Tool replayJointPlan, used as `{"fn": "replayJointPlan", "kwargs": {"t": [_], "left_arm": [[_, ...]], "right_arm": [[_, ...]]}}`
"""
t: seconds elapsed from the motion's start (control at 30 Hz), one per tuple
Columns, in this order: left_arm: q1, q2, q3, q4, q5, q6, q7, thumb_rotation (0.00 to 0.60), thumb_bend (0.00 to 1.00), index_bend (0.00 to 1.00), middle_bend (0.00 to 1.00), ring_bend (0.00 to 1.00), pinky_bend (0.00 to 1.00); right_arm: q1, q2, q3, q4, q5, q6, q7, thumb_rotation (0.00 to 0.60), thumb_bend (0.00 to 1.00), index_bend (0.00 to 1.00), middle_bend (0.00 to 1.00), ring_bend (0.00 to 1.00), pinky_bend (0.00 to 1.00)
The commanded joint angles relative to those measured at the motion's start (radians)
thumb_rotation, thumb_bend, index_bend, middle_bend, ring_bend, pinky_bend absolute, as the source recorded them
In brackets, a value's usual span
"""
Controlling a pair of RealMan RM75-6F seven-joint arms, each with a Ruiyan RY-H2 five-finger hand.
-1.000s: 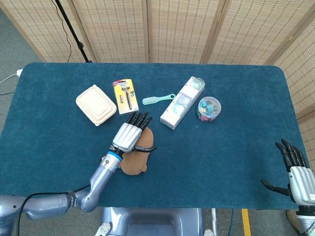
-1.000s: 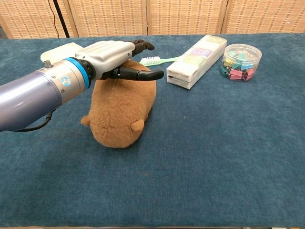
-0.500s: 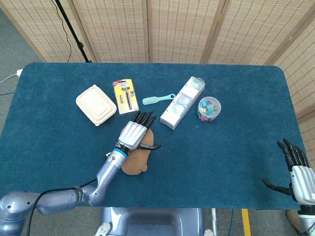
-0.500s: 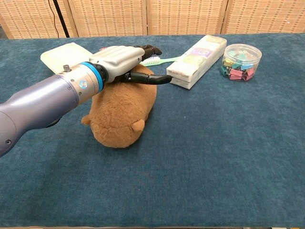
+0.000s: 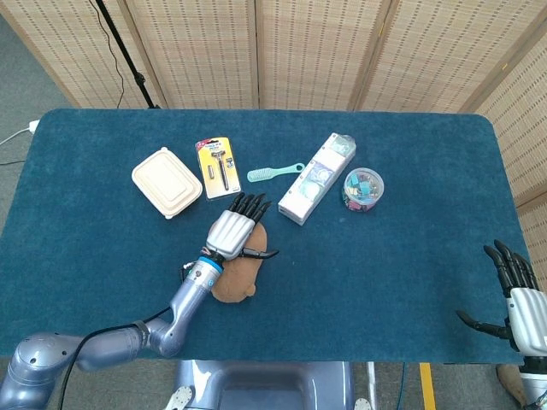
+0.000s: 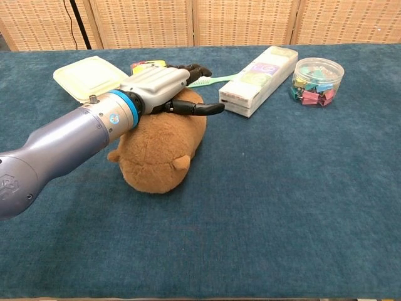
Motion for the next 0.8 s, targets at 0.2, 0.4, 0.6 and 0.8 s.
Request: {"fn": "replayJointPlan", "kwargs": {"t": [0.2,0.4,0.6,0.8], "left_arm": [[-0.003,-0.029,0.009,0.043,0.022,-0.005,-0.049,0.007,0.0,0.0,0.0,0.0,0.0],[-0.003,-0.038,0.008,0.059,0.017,-0.014,-0.062,0.007,0.0,0.0,0.0,0.0,0.0],[-0.002,-0.046,0.006,0.067,0.01,-0.019,-0.065,0.007,0.0,0.0,0.0,0.0,0.0],[0.002,-0.045,0.006,0.073,0.014,-0.016,-0.075,0.007,0.0,0.0,0.0,0.0,0.0]], "right_arm": [[0.0,0.003,-0.001,0.001,-0.001,-0.001,0.007,0.6,0.0,0.0,0.0,0.0,0.0],[0.0,0.004,0.0,0.001,0.0,-0.002,0.009,0.6,0.0,0.0,0.0,0.0,0.0],[0.0,0.005,-0.001,-0.001,0.001,-0.004,0.009,0.6,0.0,0.0,0.0,0.0,0.0],[0.0,0.009,-0.001,-0.001,0.002,-0.006,0.015,0.6,0.0,0.0,0.0,0.0,0.0]]}}
